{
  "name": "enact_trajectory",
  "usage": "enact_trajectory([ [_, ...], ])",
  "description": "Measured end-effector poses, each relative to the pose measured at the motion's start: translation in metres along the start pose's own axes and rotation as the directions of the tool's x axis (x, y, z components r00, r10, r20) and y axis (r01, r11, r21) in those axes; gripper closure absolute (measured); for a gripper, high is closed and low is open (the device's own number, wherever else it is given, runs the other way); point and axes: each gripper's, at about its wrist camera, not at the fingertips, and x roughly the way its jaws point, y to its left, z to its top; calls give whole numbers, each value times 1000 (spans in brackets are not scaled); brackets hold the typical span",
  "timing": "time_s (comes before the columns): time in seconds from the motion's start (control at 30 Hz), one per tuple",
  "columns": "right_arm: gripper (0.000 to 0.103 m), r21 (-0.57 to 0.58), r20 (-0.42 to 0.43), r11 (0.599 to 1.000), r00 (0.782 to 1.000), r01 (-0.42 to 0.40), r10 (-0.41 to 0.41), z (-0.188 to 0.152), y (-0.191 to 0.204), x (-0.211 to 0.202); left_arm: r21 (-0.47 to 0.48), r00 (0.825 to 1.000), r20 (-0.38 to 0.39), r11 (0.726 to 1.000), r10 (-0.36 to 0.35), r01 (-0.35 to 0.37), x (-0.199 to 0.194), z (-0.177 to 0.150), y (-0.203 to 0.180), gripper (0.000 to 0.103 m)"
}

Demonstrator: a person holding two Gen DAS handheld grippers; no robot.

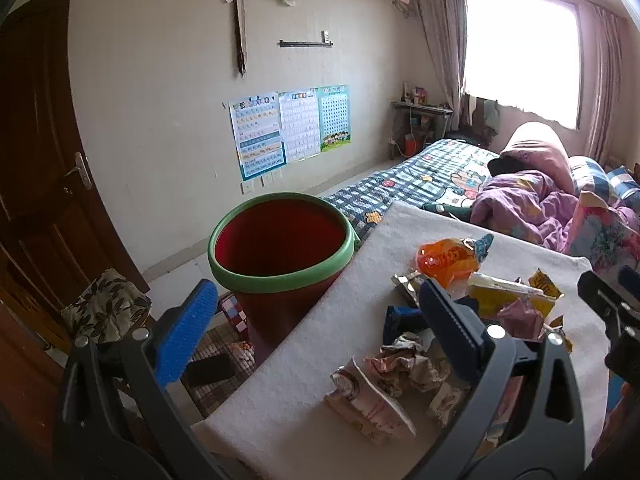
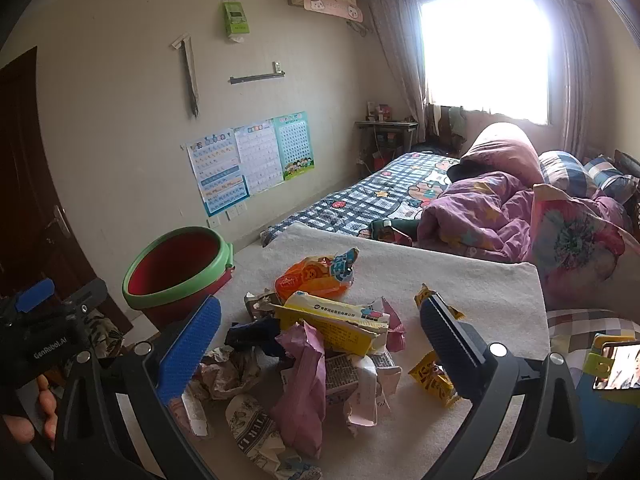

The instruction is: Collect trash

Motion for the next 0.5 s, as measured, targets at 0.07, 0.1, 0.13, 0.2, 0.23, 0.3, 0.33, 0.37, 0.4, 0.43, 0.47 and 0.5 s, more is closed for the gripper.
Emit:
enact_trajectory([
  [0.07, 7, -3, -1, 1000, 1000, 0, 0, 0, 0, 1, 0, 1000, 0, 1000, -5, 5, -1, 0, 0, 4],
  [0.1, 7, -5, -2, 1000, 1000, -1, 1, -1, 0, 1, 0, 1000, 2, 1000, -4, 4, -1, 0, 1, 4],
  [0.13, 7, -6, -3, 1000, 1000, -1, 1, -2, 0, 0, 0, 1000, 5, 1000, 2, -2, -2, 0, 1, 4],
  [0.2, 7, -7, -3, 1000, 1000, -2, 2, -2, 1, 1, -2, 1000, 11, 1000, 11, -11, -2, -1, 2, 4],
  [0.23, 7, -7, -3, 1000, 1000, -2, 2, -2, 1, 1, -6, 1000, 14, 1000, 16, -15, -2, -2, 3, 4],
  [0.3, 7, -7, -4, 1000, 1000, -1, 1, -3, 1, 1, -16, 1000, 17, 1000, 18, -17, -2, -2, 4, 4],
  [0.33, 7, -6, -4, 1000, 1000, -1, 1, -3, 0, 1, -22, 1000, 17, 1000, 16, -16, -2, -2, 5, 4],
  [0.37, 7, -6, -6, 1000, 1000, -2, 2, -3, 0, 1, -27, 1000, 15, 1000, 15, -14, -2, -2, 6, 4],
  [0.4, 7, -6, -9, 1000, 1000, -2, 2, -3, 1, 2, -30, 1000, 14, 999, 14, -13, -2, -2, 7, 4],
  [0.43, 7, -6, -12, 1000, 1000, -3, 3, -3, 1, 2, -32, 1000, 13, 999, 13, -13, -2, -2, 7, 4],
  [0.47, 7, -6, -13, 1000, 1000, -3, 3, -3, 2, 2, -32, 1000, 13, 999, 12, -11, -2, -2, 8, 4],
  [0.5, 7, -8, -15, 1000, 1000, -4, 4, -4, 2, 2, -31, 1000, 12, 999, 10, -10, -2, -2, 7, 4],
])
